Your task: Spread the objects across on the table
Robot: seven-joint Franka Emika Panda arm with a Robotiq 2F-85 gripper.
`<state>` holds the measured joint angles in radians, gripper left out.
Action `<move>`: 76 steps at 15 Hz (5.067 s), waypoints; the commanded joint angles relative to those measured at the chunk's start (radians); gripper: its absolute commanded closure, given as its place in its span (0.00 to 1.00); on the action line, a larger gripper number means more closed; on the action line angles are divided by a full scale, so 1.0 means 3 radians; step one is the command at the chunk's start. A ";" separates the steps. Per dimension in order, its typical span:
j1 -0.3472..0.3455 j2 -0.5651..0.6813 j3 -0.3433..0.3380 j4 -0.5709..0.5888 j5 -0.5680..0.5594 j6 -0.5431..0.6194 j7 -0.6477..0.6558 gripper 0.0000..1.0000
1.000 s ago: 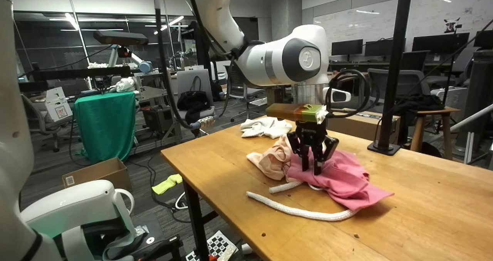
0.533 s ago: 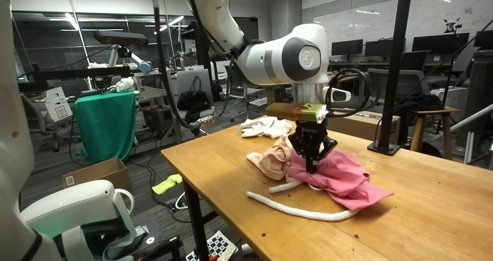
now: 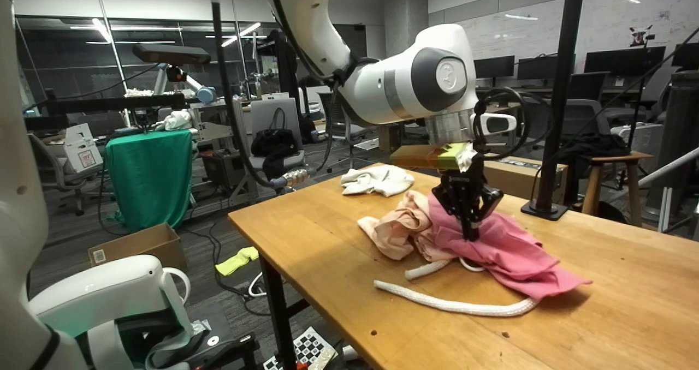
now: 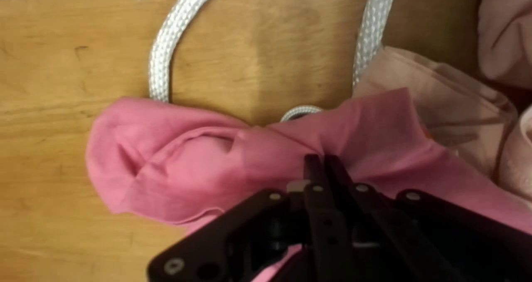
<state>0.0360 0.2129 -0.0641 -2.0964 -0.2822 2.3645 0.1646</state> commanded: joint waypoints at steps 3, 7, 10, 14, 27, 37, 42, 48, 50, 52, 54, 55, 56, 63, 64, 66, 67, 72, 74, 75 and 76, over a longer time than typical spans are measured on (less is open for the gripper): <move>0.0016 -0.0165 -0.0262 0.0016 -0.0750 0.0407 0.0884 0.94; 0.0017 -0.0197 -0.0400 0.0093 -0.1267 0.0555 0.1671 0.94; 0.0007 -0.0189 -0.0430 0.0201 -0.1615 0.0603 0.2297 0.94; 0.0010 -0.0125 -0.0417 0.0427 -0.2135 0.0612 0.3159 0.94; -0.0074 0.0522 -0.0286 0.1411 -0.3216 -0.0021 0.4430 0.68; -0.0205 0.0250 -0.0057 0.0785 -0.2877 0.0132 0.3637 0.00; -0.0110 -0.0250 0.0210 0.0141 -0.2372 0.0313 0.2870 0.00; 0.0109 -0.0712 0.0496 -0.0308 -0.1397 0.0261 0.1638 0.00; 0.0196 -0.0783 0.0571 -0.0380 -0.1077 0.0212 0.1218 0.00; 0.0266 -0.0828 0.0630 -0.0437 -0.0771 0.0157 0.0782 0.00; 0.0320 -0.0819 0.0675 -0.0470 -0.0472 0.0082 0.0381 0.00; 0.0338 -0.0824 0.0688 -0.0480 -0.0370 0.0022 0.0231 0.00; 0.0349 -0.0806 0.0697 -0.0490 -0.0286 -0.0029 0.0100 0.00; 0.0366 -0.0729 0.0700 -0.0596 0.0056 -0.0268 -0.0540 0.00; 0.0369 -0.0718 0.0703 -0.0623 0.0140 -0.0245 -0.0656 0.00; 0.0375 -0.0695 0.0710 -0.0674 0.0271 -0.0178 -0.0833 0.00; 0.0379 -0.0680 0.0714 -0.0693 0.0327 -0.0156 -0.0903 0.00; 0.0413 -0.0523 0.0741 -0.0770 0.0299 0.0166 -0.0884 0.00; 0.0423 -0.0448 0.0734 -0.0776 0.0206 0.0346 -0.0814 0.00; 0.0423 -0.0404 0.0721 -0.0765 0.0151 0.0423 -0.0783 0.00; 0.0422 -0.0359 0.0707 -0.0750 0.0084 0.0483 -0.0750 0.00</move>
<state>0.1599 0.0802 0.1541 -2.3241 -0.2087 2.4421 -0.0926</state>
